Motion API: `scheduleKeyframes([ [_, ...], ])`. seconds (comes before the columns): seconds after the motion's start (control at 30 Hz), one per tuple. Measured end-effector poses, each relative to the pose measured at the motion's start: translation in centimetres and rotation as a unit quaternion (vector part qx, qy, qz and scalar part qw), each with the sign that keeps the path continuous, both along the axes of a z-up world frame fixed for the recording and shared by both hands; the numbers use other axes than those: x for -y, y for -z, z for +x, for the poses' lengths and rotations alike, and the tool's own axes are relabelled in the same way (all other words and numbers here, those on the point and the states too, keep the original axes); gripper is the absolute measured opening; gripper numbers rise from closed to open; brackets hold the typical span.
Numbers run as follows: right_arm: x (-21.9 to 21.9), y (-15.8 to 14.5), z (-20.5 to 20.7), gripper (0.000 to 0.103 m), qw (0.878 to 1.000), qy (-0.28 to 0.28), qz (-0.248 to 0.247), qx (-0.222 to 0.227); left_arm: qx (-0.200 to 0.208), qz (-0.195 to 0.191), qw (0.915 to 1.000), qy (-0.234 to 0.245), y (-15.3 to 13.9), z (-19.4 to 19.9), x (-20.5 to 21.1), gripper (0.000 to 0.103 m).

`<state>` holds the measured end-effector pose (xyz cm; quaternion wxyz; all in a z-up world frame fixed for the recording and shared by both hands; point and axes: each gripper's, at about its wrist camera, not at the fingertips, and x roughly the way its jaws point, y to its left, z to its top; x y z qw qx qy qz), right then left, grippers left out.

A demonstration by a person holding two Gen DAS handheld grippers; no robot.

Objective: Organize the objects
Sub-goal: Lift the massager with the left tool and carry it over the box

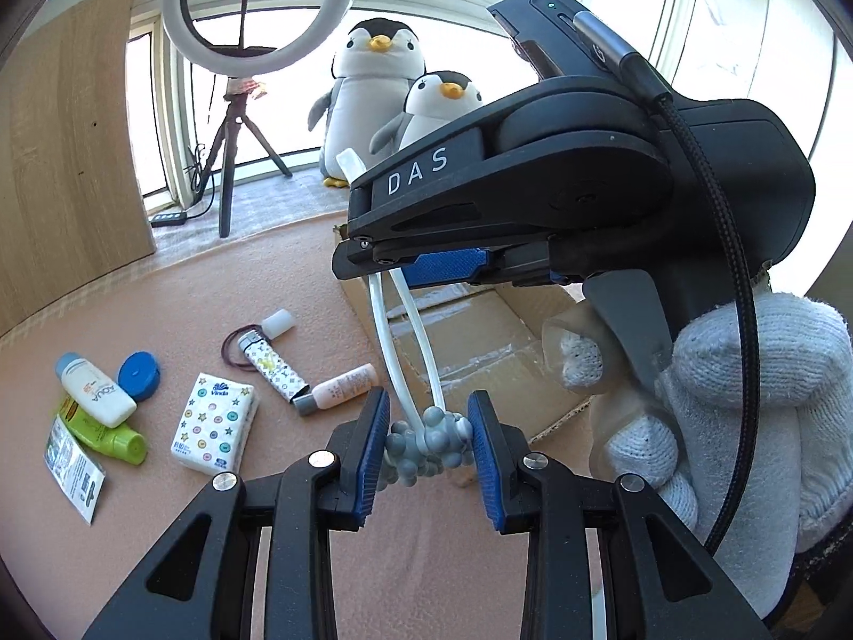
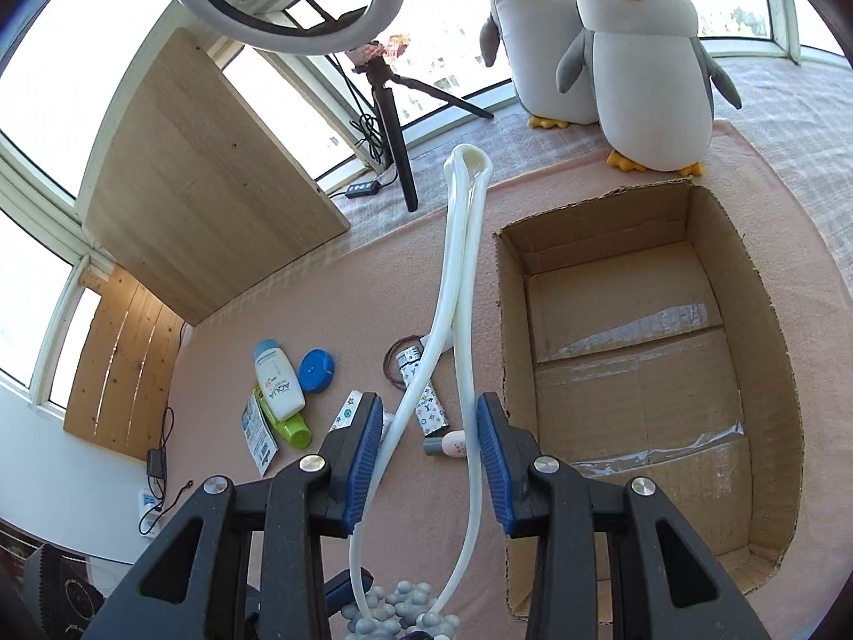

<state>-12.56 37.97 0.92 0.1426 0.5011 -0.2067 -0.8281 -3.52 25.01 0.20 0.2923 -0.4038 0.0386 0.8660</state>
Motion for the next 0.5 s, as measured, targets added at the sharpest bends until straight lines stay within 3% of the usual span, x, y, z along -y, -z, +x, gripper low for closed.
scheduleKeyframes([
  [0.37,-6.4,0.8,-1.2,0.036,0.998,0.055,0.034,0.009,0.009,-0.018,0.9985,0.05,1.9,-2.5,-7.5,0.034],
  [0.4,-6.7,0.8,-1.3,0.041,0.997,0.063,0.042,0.011,0.014,-0.028,0.9983,0.049,2.1,-2.6,-7.7,0.045],
  [0.43,-7.0,0.8,-1.1,0.055,0.996,0.071,0.05,0.012,0.013,-0.032,0.9986,0.04,2.1,-2.7,-7.6,0.061],
  [0.47,-7.2,0.6,-0.9,0.065,0.995,0.077,0.055,0.006,0.008,-0.031,0.9989,0.034,2.1,-2.7,-7.4,0.066],
  [0.5,-7.5,0.5,-0.8,0.068,0.995,0.084,0.059,0.002,0.006,-0.031,0.999,0.031,2.2,-2.7,-7.1,0.069],
])
